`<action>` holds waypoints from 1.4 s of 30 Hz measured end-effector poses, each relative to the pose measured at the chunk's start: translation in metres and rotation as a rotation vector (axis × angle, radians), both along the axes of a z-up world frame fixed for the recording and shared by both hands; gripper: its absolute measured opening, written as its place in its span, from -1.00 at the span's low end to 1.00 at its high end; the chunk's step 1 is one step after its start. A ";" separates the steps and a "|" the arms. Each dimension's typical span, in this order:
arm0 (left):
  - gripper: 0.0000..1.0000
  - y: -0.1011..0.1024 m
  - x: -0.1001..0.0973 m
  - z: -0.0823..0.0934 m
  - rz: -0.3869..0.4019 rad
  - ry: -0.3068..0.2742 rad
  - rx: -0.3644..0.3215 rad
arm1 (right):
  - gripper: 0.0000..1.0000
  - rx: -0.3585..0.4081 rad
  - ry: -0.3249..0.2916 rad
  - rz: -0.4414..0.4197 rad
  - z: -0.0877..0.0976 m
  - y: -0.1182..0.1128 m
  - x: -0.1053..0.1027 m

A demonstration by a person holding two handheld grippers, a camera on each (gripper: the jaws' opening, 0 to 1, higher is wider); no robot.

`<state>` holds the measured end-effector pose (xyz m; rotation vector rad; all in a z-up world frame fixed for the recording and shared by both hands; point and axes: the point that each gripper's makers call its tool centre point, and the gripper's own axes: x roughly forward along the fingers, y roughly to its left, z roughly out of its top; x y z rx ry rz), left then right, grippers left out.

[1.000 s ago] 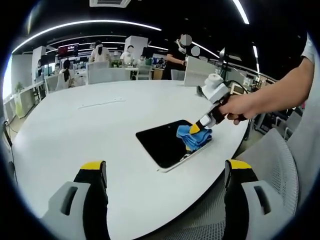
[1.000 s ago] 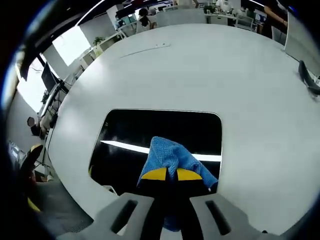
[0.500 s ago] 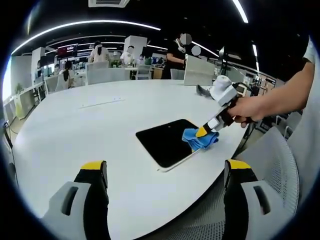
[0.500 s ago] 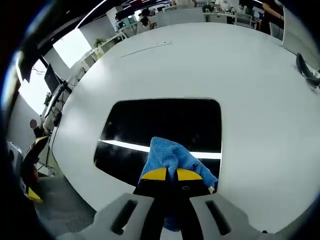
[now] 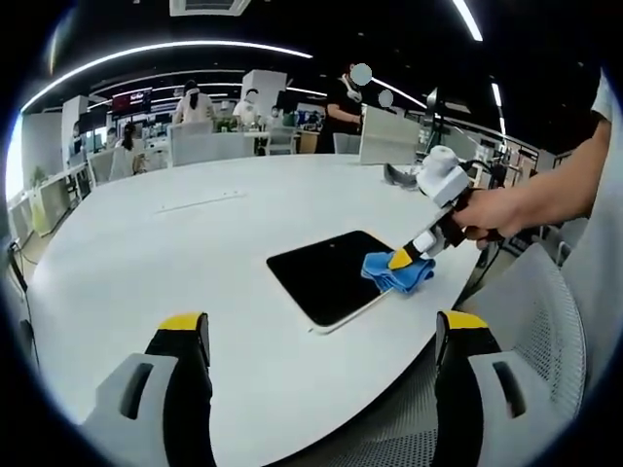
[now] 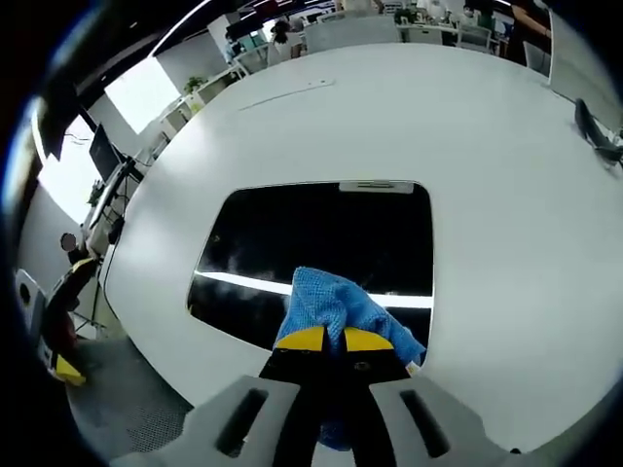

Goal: Wipe the mirror surface with the cleaning cloth until all visible marks leave the cleaned area.

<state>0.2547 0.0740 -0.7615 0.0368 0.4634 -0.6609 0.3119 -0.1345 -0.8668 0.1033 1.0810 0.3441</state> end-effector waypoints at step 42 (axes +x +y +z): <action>0.95 -0.001 0.000 0.001 -0.018 0.002 -0.018 | -1.00 0.000 0.012 -0.001 0.000 -0.015 -0.012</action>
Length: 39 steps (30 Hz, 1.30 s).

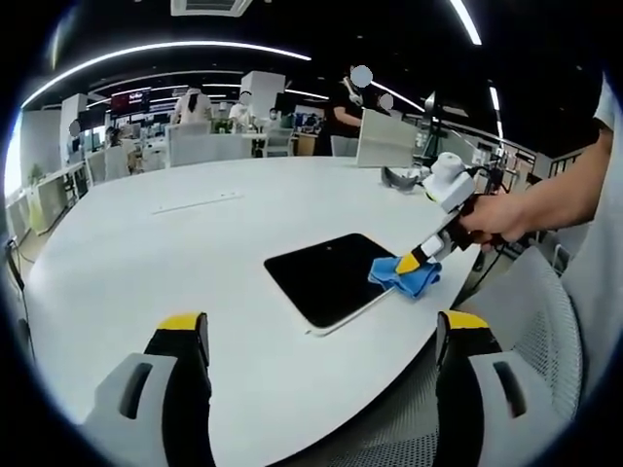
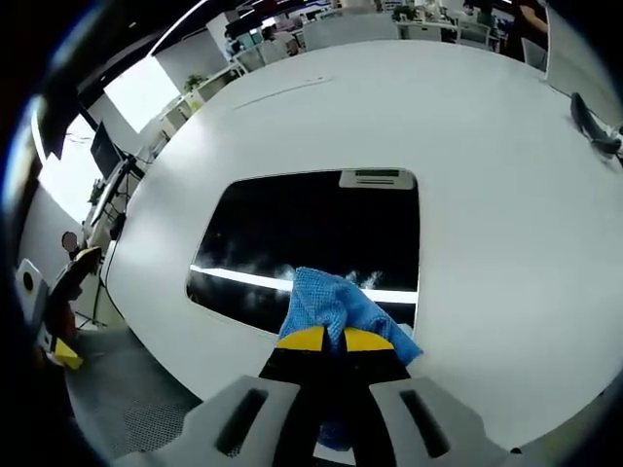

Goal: Wipe the mirror surface with the cleaning cloth until all visible marks leave the cleaned area.

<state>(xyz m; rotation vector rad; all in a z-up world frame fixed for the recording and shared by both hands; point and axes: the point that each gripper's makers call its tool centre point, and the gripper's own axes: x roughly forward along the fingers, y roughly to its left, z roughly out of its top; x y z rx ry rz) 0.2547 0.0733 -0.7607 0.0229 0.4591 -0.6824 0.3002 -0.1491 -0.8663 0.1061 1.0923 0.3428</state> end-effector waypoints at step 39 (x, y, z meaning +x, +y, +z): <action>0.97 0.002 0.002 0.001 0.025 -0.019 0.016 | -1.00 -0.023 -0.005 -0.076 -0.001 -0.037 0.009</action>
